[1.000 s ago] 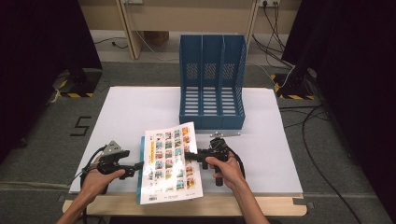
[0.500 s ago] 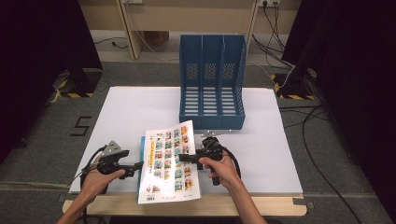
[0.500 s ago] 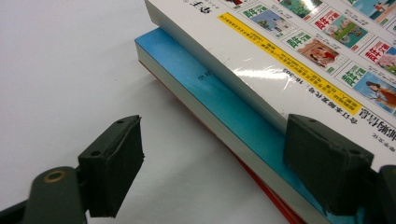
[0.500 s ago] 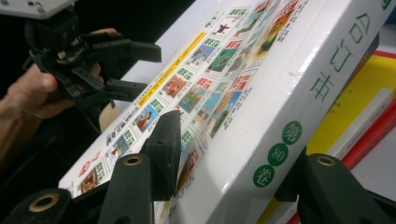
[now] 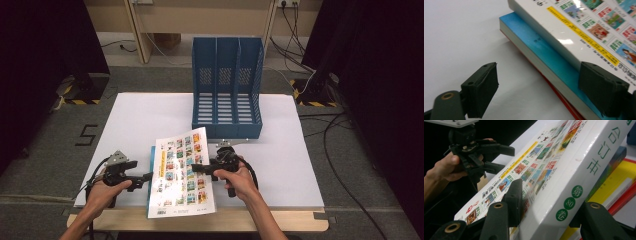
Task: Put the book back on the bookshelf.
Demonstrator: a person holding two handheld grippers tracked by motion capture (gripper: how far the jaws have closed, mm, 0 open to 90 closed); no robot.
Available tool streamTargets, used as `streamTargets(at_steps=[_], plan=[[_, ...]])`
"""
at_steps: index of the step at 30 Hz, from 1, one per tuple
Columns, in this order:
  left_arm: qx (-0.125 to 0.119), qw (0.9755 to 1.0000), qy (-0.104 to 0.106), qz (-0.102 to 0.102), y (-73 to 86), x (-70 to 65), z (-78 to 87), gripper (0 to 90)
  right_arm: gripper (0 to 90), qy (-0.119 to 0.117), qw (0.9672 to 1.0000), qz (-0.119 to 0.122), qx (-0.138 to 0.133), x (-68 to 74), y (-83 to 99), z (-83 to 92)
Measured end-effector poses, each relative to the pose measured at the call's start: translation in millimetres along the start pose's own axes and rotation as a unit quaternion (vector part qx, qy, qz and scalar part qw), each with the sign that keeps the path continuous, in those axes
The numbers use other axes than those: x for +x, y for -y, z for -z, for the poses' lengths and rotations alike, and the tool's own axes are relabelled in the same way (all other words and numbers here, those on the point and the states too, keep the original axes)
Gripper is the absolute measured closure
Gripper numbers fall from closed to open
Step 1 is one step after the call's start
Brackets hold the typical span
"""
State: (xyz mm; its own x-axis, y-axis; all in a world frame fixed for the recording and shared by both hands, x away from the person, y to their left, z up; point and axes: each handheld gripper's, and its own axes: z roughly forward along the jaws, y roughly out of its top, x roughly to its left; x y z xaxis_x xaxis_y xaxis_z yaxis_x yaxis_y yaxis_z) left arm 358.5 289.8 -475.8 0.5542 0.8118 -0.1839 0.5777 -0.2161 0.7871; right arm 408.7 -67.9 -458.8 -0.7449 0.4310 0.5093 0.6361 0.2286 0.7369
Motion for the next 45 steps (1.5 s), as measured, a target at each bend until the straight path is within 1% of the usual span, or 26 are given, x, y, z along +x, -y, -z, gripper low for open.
streamTargets(at_steps=[2, 4, 5, 6, 7, 8, 11, 12, 13, 14, 16, 17, 18, 20, 21, 22, 23, 26, 28, 32, 33, 34, 36, 38, 42, 45], plan=[[-0.001, 0.9999, 0.005, 0.010, 1.4, 2.2, -1.5, 15.3, 58.8, 0.007, 0.9996, 0.028, -0.002, 3.6, -2.5, 3.0], [-0.004, 0.9998, 0.008, 0.016, 2.1, 3.9, -0.9, 15.3, 59.3, 0.007, 0.9995, 0.030, -0.007, 4.4, -2.9, 4.2], [-0.010, 0.9996, 0.006, 0.025, 2.7, 7.3, 0.8, 15.2, 60.5, 0.001, 0.9995, 0.025, -0.019, 4.6, -2.2, 6.6], [-0.010, 0.9996, 0.006, 0.025, 2.7, 7.3, 0.8, 15.2, 60.5, 0.001, 0.9995, 0.025, -0.019, 4.6, -2.2, 6.6], [-0.014, 0.9993, 0.005, 0.033, 2.9, 10.1, 2.4, 15.0, 61.4, -0.009, 0.9993, 0.016, -0.031, 2.7, -0.5, 8.9], [-0.019, 0.9989, 0.003, 0.042, 3.4, 13.7, 4.2, 15.1, 61.4, -0.009, 0.9993, 0.016, -0.031, 2.7, -0.5, 8.9], [-0.025, 0.9978, -0.016, 0.059, 5.7, 27.5, 9.7, 15.0, 63.4, -0.019, 0.9984, -0.001, -0.054, -1.1, 1.9, 15.6], [-0.022, 0.9978, -0.033, 0.054, 7.0, 32.4, 10.8, 15.0, 63.4, -0.019, 0.9984, -0.001, -0.054, -1.1, 1.9, 15.6], [-0.007, 0.9959, -0.085, 0.029, 10.6, 41.8, 11.7, 15.1, 64.2, -0.018, 0.9980, -0.002, -0.060, -1.5, 1.4, 20.5], [-0.007, 0.9959, -0.085, 0.029, 10.6, 41.8, 11.7, 15.1, 64.2, -0.018, 0.9980, -0.002, -0.060, -1.5, 1.4, 20.5], [0.008, 0.9947, -0.100, 0.023, 13.9, 48.6, 11.6, 15.1, 65.1, -0.018, 0.9974, 0.000, -0.069, -1.5, 1.1, 23.8], [0.028, 0.9926, -0.118, -0.001, 17.0, 50.1, 8.3, 15.0, 65.8, -0.017, 0.9969, -0.001, -0.077, -0.4, 0.7, 27.5], [0.043, 0.9910, -0.126, -0.015, 19.8, 50.6, 4.1, 14.9, 66.0, -0.017, 0.9968, 0.000, -0.078, -0.1, 0.5, 28.3], [0.049, 0.9904, -0.128, -0.018, 23.2, 51.8, 0.3, 14.9, 66.2, -0.017, 0.9967, 0.003, -0.079, 0.2, 0.3, 29.4], [0.045, 0.9913, -0.124, -0.006, 24.2, 55.1, 0.1, 11.1, 66.7, -0.017, 0.9965, 0.000, -0.082, 0.4, 0.1, 30.3], [0.043, 0.9921, -0.118, -0.006, 24.4, 56.7, 0.5, 10.3, 66.8, -0.016, 0.9961, -0.003, -0.087, 0.6, 0.0, 31.2], [0.041, 0.9918, -0.121, -0.010, 25.4, 55.8, 0.2, 10.1, 67.0, -0.014, 0.9960, -0.002, -0.088, 1.5, -0.3, 32.0], [0.036, 0.9917, -0.123, -0.010, 26.4, 55.4, 0.1, 9.8, 68.0, -0.010, 0.9953, -0.001, -0.097, 3.5, -0.7, 34.8], [0.036, 0.9918, -0.122, -0.010, 26.5, 55.5, 0.1, 9.7, 69.3, -0.011, 0.9938, -0.001, -0.111, 5.1, -1.2, 38.3], [0.035, 0.9920, -0.121, -0.010, 26.6, 55.7, 0.2, 9.7, 70.7, -0.010, 0.9924, -0.006, -0.123, 6.6, -1.9, 41.3], [0.035, 0.9920, -0.121, -0.010, 26.6, 55.7, 0.3, 9.7, 71.3, -0.014, 0.9904, -0.008, -0.138, 6.2, -2.4, 43.4], [0.035, 0.9920, -0.120, -0.010, 26.6, 55.8, 0.3, 9.7, 71.3, -0.010, 0.9910, -0.001, -0.134, 7.1, -3.5, 45.1], [0.035, 0.9921, -0.120, -0.010, 26.6, 55.9, 0.3, 9.7, 71.3, -0.006, 0.9911, -0.001, -0.133, 7.8, -3.8, 46.3], [0.036, 0.9921, -0.120, -0.009, 26.6, 55.9, 0.3, 9.6, 71.2, -0.005, 0.9903, -0.010, -0.138, 8.6, -3.3, 48.9], [0.036, 0.9921, -0.120, -0.009, 26.6, 55.9, 0.3, 9.7, 71.2, 0.003, 0.9885, 0.002, -0.151, 10.9, -6.5, 56.3], [0.036, 0.9921, -0.120, -0.009, 26.6, 55.9, 0.3, 9.7, 71.2, 0.011, 0.9852, 0.014, -0.170, 13.5, -8.7, 64.5]])
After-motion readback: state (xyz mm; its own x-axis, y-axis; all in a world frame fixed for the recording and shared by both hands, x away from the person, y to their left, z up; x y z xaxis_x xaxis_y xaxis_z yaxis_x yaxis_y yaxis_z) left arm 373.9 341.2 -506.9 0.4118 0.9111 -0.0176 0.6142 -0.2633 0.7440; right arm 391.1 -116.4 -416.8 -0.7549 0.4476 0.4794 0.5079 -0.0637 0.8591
